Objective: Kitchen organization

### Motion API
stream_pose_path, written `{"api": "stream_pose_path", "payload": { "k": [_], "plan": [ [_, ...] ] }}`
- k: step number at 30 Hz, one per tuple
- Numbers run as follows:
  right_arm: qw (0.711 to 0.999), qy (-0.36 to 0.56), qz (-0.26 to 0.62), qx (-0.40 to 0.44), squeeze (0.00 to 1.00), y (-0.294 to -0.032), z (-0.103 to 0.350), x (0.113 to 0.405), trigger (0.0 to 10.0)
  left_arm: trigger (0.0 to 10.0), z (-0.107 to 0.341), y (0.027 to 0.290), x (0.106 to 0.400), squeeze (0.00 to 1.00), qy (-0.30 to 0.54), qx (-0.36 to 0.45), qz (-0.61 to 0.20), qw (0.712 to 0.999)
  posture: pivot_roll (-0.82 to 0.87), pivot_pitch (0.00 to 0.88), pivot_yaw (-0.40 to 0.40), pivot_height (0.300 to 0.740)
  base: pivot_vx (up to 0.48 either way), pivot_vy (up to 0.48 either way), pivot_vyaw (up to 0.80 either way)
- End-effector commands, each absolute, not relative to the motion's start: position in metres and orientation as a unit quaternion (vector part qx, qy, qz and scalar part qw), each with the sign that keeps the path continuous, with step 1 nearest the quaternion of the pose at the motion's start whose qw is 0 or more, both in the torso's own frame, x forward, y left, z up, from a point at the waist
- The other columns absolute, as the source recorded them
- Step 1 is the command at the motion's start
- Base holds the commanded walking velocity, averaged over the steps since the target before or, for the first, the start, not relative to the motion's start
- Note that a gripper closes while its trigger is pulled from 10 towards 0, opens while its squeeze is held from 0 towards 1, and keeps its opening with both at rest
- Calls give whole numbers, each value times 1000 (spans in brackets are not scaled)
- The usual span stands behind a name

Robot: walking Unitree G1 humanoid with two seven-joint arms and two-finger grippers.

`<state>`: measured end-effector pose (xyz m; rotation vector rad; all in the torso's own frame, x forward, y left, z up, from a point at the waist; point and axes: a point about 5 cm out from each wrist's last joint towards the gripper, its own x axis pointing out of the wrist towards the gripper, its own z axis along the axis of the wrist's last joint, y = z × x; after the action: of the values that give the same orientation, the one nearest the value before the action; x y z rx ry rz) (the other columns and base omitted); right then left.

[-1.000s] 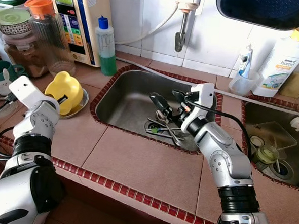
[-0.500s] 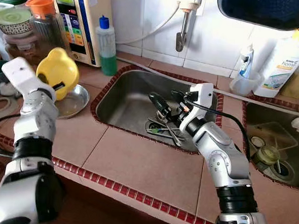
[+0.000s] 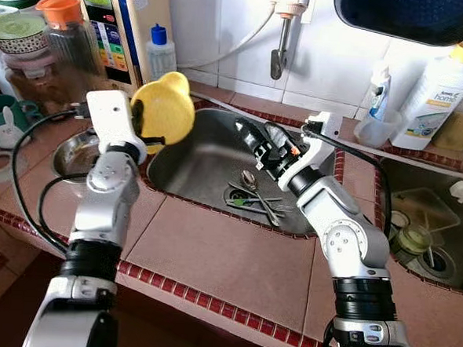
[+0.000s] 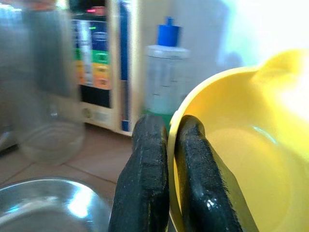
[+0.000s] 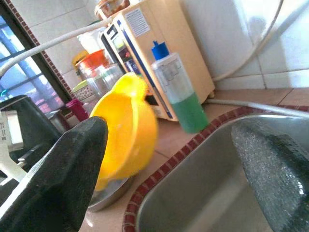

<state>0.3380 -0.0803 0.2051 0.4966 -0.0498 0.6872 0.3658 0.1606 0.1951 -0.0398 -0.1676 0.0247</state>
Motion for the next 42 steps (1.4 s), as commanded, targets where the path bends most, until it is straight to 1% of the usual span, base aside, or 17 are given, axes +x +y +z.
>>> {"api": "stream_pose_path", "payload": {
  "k": [1,4,5,6,8,9,15,16,17,18,25,41,42],
  "plan": [
    [913,-25,337,226,0,-76,211,337,10000,0,205,144,361,0,-114,-1,-25,993,97,41,9,740,0,0,0],
    [918,-14,337,208,0,-73,208,336,10000,0,205,130,357,0,-121,13,-53,991,98,41,10,740,0,0,0],
    [918,-14,337,208,0,-73,208,336,10000,0,205,130,357,0,-121,13,-53,991,98,41,10,740,0,0,0],
    [917,-12,339,209,0,-71,208,336,10000,0,203,122,354,0,-120,17,-67,990,100,42,11,740,0,0,0],
    [916,-11,341,210,0,-70,208,335,10000,0,202,119,353,0,-120,20,-74,990,100,42,12,740,0,0,0],
    [915,-8,345,208,0,-68,208,334,10000,0,201,112,350,0,-121,20,-86,989,100,43,13,740,0,0,0],
    [919,8,344,192,0,-67,202,334,10000,78,199,102,346,0,-122,21,-103,987,100,43,13,740,0,0,0],
    [921,14,340,190,0,-67,199,334,5490,78,200,101,345,0,-124,21,-104,987,100,43,13,740,0,0,0],
    [922,18,336,189,0,-67,198,335,1608,78,200,101,345,0,-125,21,-105,986,101,43,13,740,0,0,0],
    [924,21,333,187,0,-68,197,335,0,39,201,100,345,0,-127,20,-106,986,101,43,13,740,0,0,0],
    [941,49,290,169,0,-75,186,342,0,0,206,101,343,0,-137,21,-109,984,104,42,16,740,0,0,0],
    [942,56,286,164,0,-77,183,343,0,0,206,101,342,0,-135,17,-110,985,103,44,15,740,0,0,0],
    [942,56,287,163,0,-77,183,343,0,275,207,102,343,0,-135,18,-108,985,102,44,15,740,0,0,0]
  ]
}}
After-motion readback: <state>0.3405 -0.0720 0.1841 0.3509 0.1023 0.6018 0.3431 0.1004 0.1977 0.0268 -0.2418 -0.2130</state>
